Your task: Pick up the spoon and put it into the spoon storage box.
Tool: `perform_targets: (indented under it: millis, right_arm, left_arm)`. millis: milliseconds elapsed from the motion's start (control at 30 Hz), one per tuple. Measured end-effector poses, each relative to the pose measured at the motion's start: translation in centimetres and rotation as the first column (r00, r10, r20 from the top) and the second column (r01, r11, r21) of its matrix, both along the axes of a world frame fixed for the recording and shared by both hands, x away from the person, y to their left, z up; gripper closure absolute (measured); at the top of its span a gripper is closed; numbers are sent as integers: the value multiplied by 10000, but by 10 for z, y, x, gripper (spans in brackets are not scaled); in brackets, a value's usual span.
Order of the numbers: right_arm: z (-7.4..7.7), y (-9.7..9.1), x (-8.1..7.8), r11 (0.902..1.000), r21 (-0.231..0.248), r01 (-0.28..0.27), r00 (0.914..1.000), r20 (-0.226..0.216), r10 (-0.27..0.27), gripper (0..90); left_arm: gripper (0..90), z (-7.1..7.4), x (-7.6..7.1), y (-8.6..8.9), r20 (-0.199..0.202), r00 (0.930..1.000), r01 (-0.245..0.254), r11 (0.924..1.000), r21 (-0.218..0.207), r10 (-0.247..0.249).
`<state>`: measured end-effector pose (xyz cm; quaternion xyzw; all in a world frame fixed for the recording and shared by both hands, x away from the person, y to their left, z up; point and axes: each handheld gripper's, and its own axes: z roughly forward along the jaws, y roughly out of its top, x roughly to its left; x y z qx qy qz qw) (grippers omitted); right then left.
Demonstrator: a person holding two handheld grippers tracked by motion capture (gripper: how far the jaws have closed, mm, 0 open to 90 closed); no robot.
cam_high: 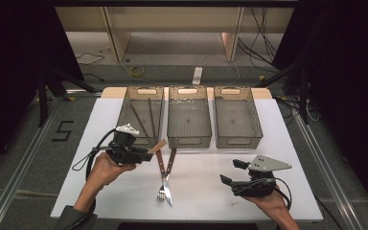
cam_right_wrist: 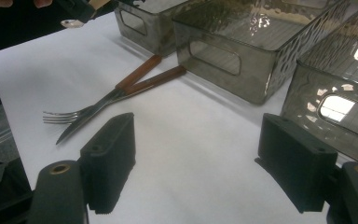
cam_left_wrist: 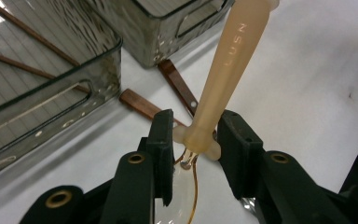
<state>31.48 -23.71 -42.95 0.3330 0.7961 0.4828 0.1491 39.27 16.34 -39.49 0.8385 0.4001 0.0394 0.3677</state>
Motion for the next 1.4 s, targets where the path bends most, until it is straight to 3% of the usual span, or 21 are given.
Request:
perform_targets:
  millis: [367,767,1100,1400]
  right_arm:
    - [0,0,0,10000,30,54,10000,19,-54,280]
    - [-2,1,2,9999,64,117,9999,-70,-117,280]
    - [-2,0,3,9999,94,139,9999,-100,-138,280]
    - [-2,0,2,9999,102,117,9999,-89,-116,280]
  left_arm:
    - [666,14,13,-15,752,9970,-182,9991,-375,209]
    - [666,25,35,-25,1057,9927,-477,9937,-1018,585]
    - [664,30,71,-37,747,9926,-834,9850,-1509,955]
    - [663,35,88,-67,895,9934,-582,9876,-1458,718]
